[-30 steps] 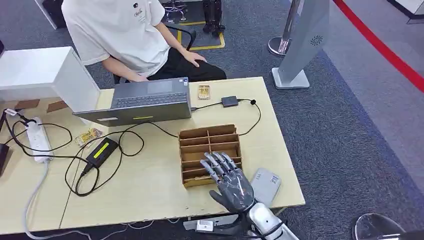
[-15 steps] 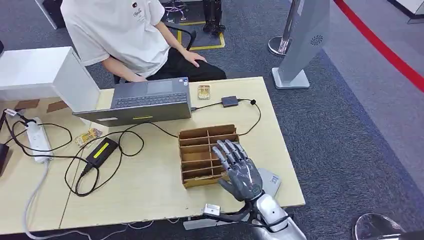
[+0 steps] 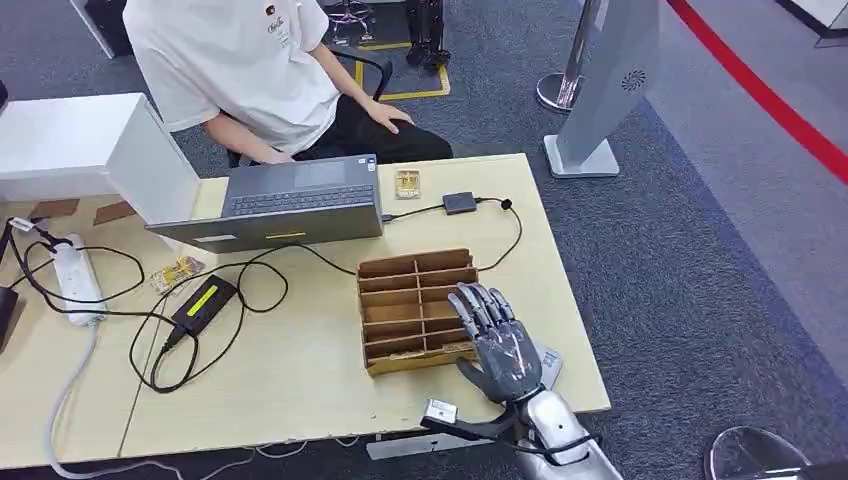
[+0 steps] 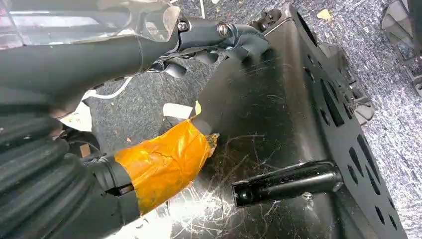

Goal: Pass the card to the sensor for recognition and then transmit it.

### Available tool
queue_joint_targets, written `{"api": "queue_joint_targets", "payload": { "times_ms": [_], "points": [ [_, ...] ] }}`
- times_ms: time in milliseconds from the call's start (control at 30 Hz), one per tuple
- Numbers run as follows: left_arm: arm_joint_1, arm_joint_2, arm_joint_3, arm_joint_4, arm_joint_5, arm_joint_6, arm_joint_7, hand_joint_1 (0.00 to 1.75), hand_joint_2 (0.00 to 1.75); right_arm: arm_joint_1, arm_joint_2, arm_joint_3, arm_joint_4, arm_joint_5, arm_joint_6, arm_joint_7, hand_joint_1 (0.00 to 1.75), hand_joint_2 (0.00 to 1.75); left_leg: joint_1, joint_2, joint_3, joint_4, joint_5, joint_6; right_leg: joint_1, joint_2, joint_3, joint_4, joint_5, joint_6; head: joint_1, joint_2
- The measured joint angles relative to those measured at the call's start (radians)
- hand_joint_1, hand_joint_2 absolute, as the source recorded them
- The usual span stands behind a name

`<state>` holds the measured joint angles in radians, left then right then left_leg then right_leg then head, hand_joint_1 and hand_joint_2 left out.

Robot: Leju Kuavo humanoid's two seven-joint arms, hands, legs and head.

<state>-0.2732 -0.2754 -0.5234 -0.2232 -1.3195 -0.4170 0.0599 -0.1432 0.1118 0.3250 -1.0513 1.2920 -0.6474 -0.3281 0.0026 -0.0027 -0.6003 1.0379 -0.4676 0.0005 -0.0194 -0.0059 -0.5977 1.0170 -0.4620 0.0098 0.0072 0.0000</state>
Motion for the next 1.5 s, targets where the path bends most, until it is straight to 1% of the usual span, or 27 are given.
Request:
{"api": "queue_joint_targets", "payload": {
  "times_ms": [333,367,400,733,767,800,867,900,967,1200,1300,1500],
  "points": [
    [0.0,0.0,0.0,0.0,0.0,0.001,0.0,0.0,1.75,0.006,0.0,-0.014,0.022,-0.013,0.0,-0.01,0.0,1.75,0.0,0.0,0.0,0.0,0.0,0.0,0.0,0.0,0.0,0.0,0.0,0.0,0.0,0.0],
    [0.0,0.0,0.0,0.0,0.0,0.001,0.0,0.0,1.75,0.006,0.0,-0.014,0.024,-0.014,0.0,-0.012,0.21,1.75,0.0,0.0,0.0,0.0,0.0,0.0,0.0,0.0,0.0,0.0,0.0,0.0,0.0,0.0],
    [0.0,0.0,0.0,0.0,0.0,0.001,0.0,0.0,1.75,0.006,0.0,-0.014,0.025,-0.014,0.0,-0.014,1.75,1.75,0.0,0.0,0.0,0.0,0.0,0.0,0.0,0.0,0.0,0.0,0.0,0.0,0.0,0.0],
    [0.0,0.0,0.0,0.0,0.0,0.001,0.0,0.0,1.75,0.006,0.0,-0.014,0.035,-0.048,0.0,-0.036,1.75,1.75,0.0,0.0,0.0,0.0,0.0,0.0,0.0,0.0,0.0,0.0,0.0,0.0,0.0,0.0],
    [0.0,0.0,0.0,0.0,0.0,0.001,0.0,0.0,1.75,0.006,0.0,-0.014,0.035,-0.049,0.0,-0.038,1.68,1.75,0.0,0.0,0.0,0.0,0.0,0.0,0.0,0.0,0.0,0.0,0.0,0.0,0.0,0.0],
    [0.0,0.0,0.0,0.0,0.0,0.001,0.0,0.0,1.75,0.006,0.0,-0.014,0.035,-0.051,0.0,-0.04,1.68,1.75,0.0,0.0,0.0,0.0,0.0,0.0,0.0,0.0,0.0,0.0,0.0,0.0,0.0,0.0],
    [0.0,0.0,0.0,0.0,0.0,0.002,0.0,0.0,1.75,0.006,0.0,-0.014,0.035,-0.058,0.0,-0.04,1.54,1.75,0.0,0.0,0.0,0.0,0.0,0.0,0.0,0.0,0.0,0.0,0.0,0.0,0.0,0.0],
    [0.0,0.0,0.0,0.0,0.0,0.002,0.0,0.0,1.75,0.006,0.0,-0.014,0.035,-0.061,0.0,-0.041,1.54,1.75,0.0,0.0,0.0,0.0,0.0,0.0,0.0,0.0,0.0,0.0,0.0,0.0,0.0,0.0],
    [0.0,0.0,0.0,0.0,0.0,0.001,0.0,0.0,1.75,0.006,0.0,-0.014,0.035,-0.066,0.0,-0.043,1.43,1.75,0.0,0.0,0.0,0.0,0.0,0.0,0.0,0.0,0.0,0.0,0.0,0.0,0.0,0.0],
    [0.0,0.0,0.0,0.0,0.002,-0.004,-0.013,0.0,1.75,0.003,0.0,-0.014,0.037,-0.084,0.0,-0.052,1.41,1.75,0.0,0.0,0.0,0.0,0.0,0.0,0.0,0.0,0.0,0.0,0.0,0.0,0.0,0.0],
    [0.0,-0.001,0.0,0.0,0.013,0.015,-0.019,0.0,1.75,0.0,0.0,-0.014,0.041,-0.087,0.0,-0.052,1.41,1.75,0.0,0.0,0.0,0.0,0.0,0.0,0.0,0.0,0.0,0.0,0.0,0.0,0.0,0.0],
    [-0.001,-0.001,0.0,0.0,0.003,0.019,-0.031,0.0,1.75,-0.009,0.0,-0.009,0.055,-0.12,0.0,-0.061,1.41,1.75,0.0,0.0,0.0,0.0,0.0,0.0,0.0,0.0,0.0,0.0,0.0,0.0,0.0,0.0]
  ]
}}
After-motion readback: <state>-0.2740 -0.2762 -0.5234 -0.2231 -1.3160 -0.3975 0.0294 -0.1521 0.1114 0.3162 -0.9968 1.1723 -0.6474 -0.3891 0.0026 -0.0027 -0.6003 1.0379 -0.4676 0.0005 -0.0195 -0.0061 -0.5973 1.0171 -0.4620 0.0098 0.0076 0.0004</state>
